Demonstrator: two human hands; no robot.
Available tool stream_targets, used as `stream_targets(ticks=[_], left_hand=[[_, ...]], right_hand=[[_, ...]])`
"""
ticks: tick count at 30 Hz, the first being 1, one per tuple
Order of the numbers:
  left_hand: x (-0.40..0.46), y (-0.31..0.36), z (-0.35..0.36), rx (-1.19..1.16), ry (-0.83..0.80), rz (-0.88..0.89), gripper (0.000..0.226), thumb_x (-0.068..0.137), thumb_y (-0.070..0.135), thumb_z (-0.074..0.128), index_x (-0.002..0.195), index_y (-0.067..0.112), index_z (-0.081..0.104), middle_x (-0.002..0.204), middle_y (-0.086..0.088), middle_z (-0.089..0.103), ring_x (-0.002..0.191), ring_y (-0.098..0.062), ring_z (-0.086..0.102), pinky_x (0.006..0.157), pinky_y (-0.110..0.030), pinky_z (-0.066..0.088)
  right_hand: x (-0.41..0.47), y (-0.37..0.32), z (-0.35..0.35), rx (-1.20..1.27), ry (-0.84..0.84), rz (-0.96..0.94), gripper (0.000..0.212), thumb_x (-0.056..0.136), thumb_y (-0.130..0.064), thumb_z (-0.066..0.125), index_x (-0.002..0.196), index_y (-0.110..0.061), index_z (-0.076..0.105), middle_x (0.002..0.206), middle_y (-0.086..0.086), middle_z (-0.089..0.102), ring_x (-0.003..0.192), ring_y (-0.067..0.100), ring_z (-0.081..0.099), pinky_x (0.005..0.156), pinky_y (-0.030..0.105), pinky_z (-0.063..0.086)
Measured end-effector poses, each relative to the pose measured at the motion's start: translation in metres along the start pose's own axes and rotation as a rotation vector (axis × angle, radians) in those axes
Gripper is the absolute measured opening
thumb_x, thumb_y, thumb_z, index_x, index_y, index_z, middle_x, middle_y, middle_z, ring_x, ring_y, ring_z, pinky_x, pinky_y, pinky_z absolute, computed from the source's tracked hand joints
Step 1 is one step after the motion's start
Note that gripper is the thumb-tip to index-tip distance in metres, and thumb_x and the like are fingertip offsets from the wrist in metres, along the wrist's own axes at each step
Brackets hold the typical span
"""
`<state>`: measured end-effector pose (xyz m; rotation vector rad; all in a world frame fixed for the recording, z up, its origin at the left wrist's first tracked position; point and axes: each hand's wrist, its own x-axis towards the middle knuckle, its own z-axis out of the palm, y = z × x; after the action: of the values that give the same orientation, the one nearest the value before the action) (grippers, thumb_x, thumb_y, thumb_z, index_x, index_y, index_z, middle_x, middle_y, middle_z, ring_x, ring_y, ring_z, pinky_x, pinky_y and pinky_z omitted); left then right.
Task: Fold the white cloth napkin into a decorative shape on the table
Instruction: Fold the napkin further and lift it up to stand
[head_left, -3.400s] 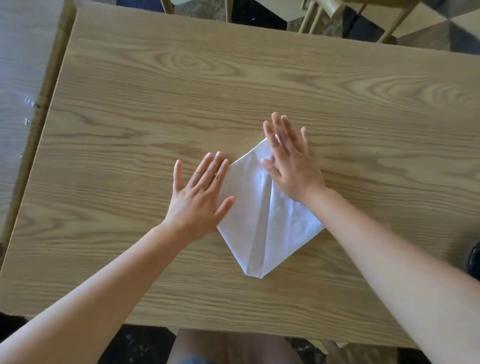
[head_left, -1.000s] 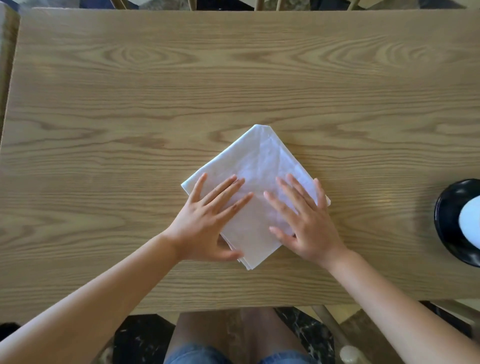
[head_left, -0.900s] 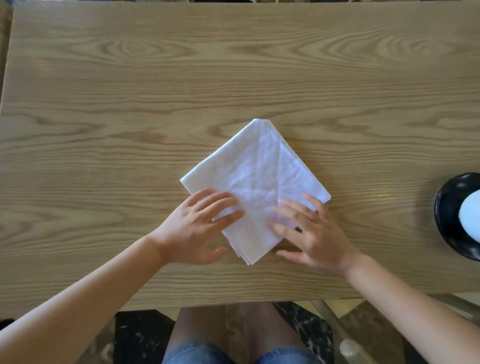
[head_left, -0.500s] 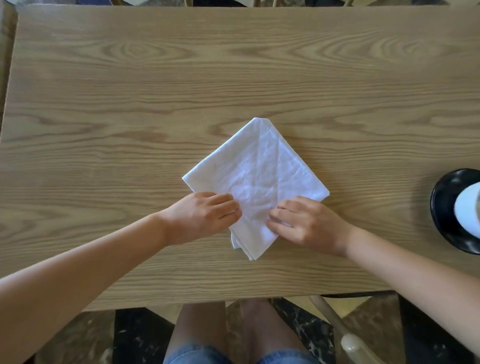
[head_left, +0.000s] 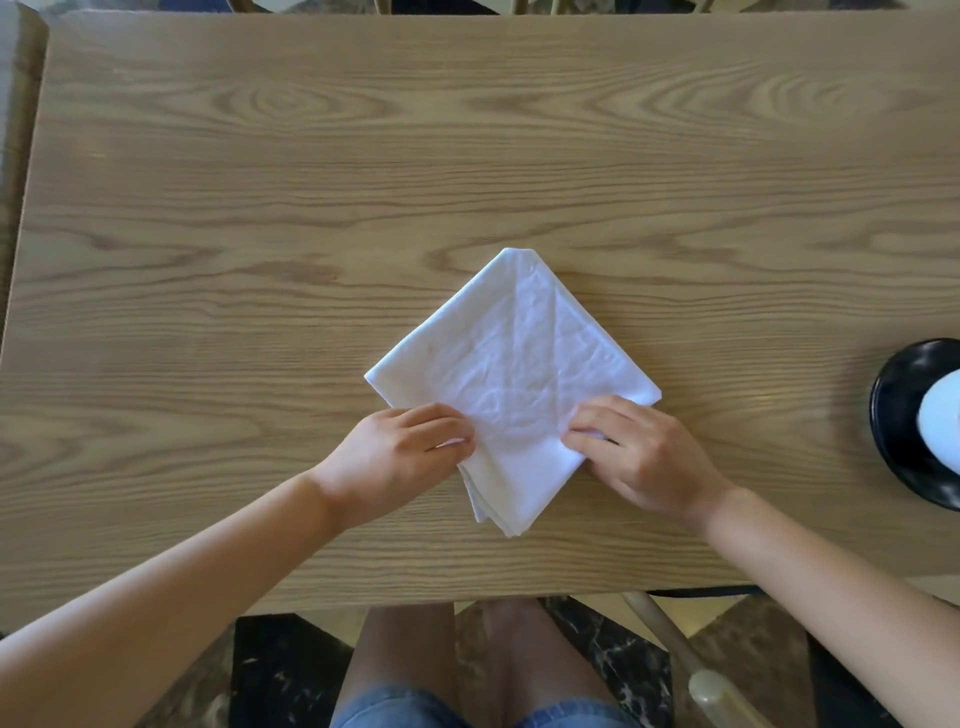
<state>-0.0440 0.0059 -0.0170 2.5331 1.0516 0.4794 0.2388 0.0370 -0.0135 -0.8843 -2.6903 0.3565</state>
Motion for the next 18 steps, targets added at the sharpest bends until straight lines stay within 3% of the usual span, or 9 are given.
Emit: stream_targets(ticks=[2,4,7,11,15,18], left_hand=[[-0.002,0.006,-0.005,-0.097,-0.003,-0.094,0.017,0.086,0.012,0.055,0.088,0.011,0.072,0.091,0.001,0.07,0.088,-0.013,0.063,0.054,-0.025,0.052],[-0.002,0.01,-0.011,-0.182,0.037,-0.197,0.021,0.086,0.018,0.054,0.092,0.011,0.073,0.09,0.004,0.071,0.086,-0.01,0.062,0.057,-0.024,0.052],[0.006,0.013,-0.021,-0.256,0.169,-0.355,0.023,0.085,0.02,0.055,0.096,0.01,0.072,0.088,0.002,0.071,0.081,-0.008,0.062,0.069,-0.021,0.05],[0.033,0.006,-0.035,-0.242,0.378,-0.496,0.018,0.083,0.02,0.061,0.091,0.007,0.071,0.077,0.006,0.062,0.071,-0.001,0.051,0.072,-0.004,0.037],[0.06,-0.01,-0.037,-0.178,0.4,-0.601,0.013,0.085,0.021,0.062,0.09,0.01,0.068,0.075,0.003,0.063,0.066,-0.009,0.048,0.066,-0.016,0.04],[0.071,-0.018,-0.029,-0.155,0.355,-0.664,0.011,0.085,0.022,0.06,0.09,0.016,0.067,0.073,0.003,0.059,0.068,-0.017,0.049,0.062,-0.031,0.044]], right_hand=[[-0.004,-0.006,-0.001,0.109,0.007,0.111,0.025,0.071,0.01,0.065,0.091,-0.004,0.069,0.087,0.005,0.068,0.085,0.022,0.063,0.069,0.029,0.052],[-0.003,-0.013,-0.005,0.204,0.085,0.241,0.015,0.078,-0.001,0.065,0.092,-0.004,0.069,0.086,0.005,0.069,0.083,0.017,0.062,0.072,0.027,0.051],[0.009,-0.02,-0.014,0.344,0.244,0.423,0.014,0.084,-0.014,0.061,0.091,-0.004,0.068,0.085,0.004,0.069,0.082,0.008,0.061,0.076,0.018,0.049],[0.035,-0.016,-0.021,0.351,0.37,0.585,0.017,0.085,-0.021,0.059,0.088,-0.006,0.066,0.081,-0.004,0.065,0.075,0.005,0.057,0.071,0.011,0.042],[0.06,-0.001,-0.021,0.328,0.416,0.687,0.016,0.086,-0.022,0.06,0.087,-0.006,0.065,0.077,0.004,0.066,0.069,0.015,0.057,0.064,0.024,0.042],[0.068,0.008,-0.014,0.277,0.419,0.748,0.011,0.084,-0.019,0.061,0.083,-0.009,0.065,0.07,-0.003,0.062,0.063,0.018,0.055,0.064,0.037,0.045]])
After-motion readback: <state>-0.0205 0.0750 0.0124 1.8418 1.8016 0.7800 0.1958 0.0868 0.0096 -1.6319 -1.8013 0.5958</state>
